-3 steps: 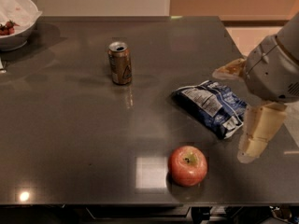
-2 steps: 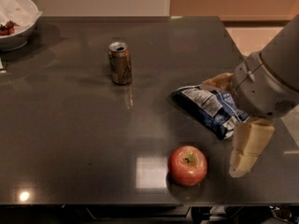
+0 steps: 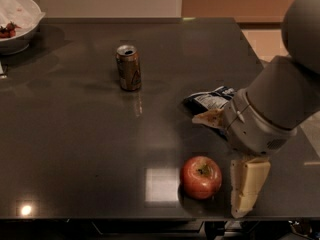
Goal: Pick apple
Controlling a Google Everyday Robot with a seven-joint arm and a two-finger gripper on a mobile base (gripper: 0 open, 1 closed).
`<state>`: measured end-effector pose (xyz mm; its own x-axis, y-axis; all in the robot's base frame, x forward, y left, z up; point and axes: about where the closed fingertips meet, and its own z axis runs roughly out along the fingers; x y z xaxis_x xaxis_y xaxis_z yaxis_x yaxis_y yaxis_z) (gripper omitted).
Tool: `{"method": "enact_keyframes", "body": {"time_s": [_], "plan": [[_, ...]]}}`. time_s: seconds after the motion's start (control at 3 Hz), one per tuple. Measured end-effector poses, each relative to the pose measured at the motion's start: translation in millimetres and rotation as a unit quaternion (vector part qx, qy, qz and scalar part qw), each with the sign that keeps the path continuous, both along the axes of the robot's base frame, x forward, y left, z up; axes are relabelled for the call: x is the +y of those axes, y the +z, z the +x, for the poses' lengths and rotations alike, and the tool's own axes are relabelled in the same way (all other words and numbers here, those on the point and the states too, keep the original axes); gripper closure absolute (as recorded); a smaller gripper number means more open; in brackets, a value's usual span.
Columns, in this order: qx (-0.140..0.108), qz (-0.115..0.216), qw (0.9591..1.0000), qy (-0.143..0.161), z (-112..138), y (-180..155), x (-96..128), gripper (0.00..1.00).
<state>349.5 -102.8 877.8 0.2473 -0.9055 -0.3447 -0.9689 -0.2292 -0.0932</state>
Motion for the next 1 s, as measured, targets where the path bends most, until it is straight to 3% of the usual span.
{"method": "enact_keyframes", "body": {"time_s": [0.67,1.0], "plan": [[0.014,0.003,0.9992,0.037,-22,-23,19,0.0],[0.01,0.003,0.9991,0.042,-26,-31,21,0.17]]}}
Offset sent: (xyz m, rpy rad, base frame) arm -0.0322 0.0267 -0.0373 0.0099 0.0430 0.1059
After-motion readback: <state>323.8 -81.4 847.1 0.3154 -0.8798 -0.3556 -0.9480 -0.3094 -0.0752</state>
